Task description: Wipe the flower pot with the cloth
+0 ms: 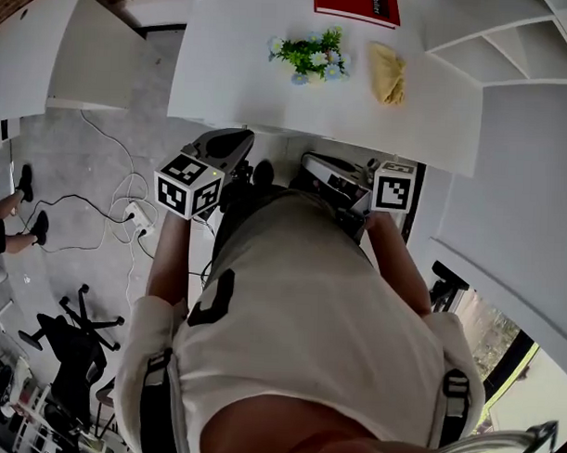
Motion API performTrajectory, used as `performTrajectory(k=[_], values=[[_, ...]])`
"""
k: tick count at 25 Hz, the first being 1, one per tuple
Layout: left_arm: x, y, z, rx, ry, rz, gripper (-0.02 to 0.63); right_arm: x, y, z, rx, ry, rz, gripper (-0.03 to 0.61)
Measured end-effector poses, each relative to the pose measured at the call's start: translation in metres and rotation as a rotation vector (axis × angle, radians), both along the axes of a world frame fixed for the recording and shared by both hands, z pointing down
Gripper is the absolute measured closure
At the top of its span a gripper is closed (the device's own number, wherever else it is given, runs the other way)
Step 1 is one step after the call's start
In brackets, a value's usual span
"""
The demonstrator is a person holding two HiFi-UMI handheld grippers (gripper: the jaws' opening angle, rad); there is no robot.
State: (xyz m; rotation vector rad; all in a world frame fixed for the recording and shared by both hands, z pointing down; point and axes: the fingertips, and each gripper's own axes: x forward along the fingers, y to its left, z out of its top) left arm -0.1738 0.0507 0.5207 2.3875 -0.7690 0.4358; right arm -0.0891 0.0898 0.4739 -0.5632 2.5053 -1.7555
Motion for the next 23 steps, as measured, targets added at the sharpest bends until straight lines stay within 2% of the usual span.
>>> performTrajectory(k=[4,7,13,23], values=[[-0.018,0.006,0.002,-0.006,-0.036,-0.007,0.594,0.003,0.006,-0.002,0.019,0.033,0.012,0.568],[-0.017,0.012,0.001,-0.005,-0.055,-0.019,0.592,0.005,0.009,-0.002,0.033,0.035,-0.01,0.568],[0.021,0.032,-0.002,-0.007,-0.062,-0.012,0.592,0.033,0.021,-0.003,0.044,0.014,-0.01,0.568],[0.076,0.051,-0.019,0.029,-0.085,-0.064,0.592,0.119,0.052,-0.008,0.08,-0.033,0.019,0.568]])
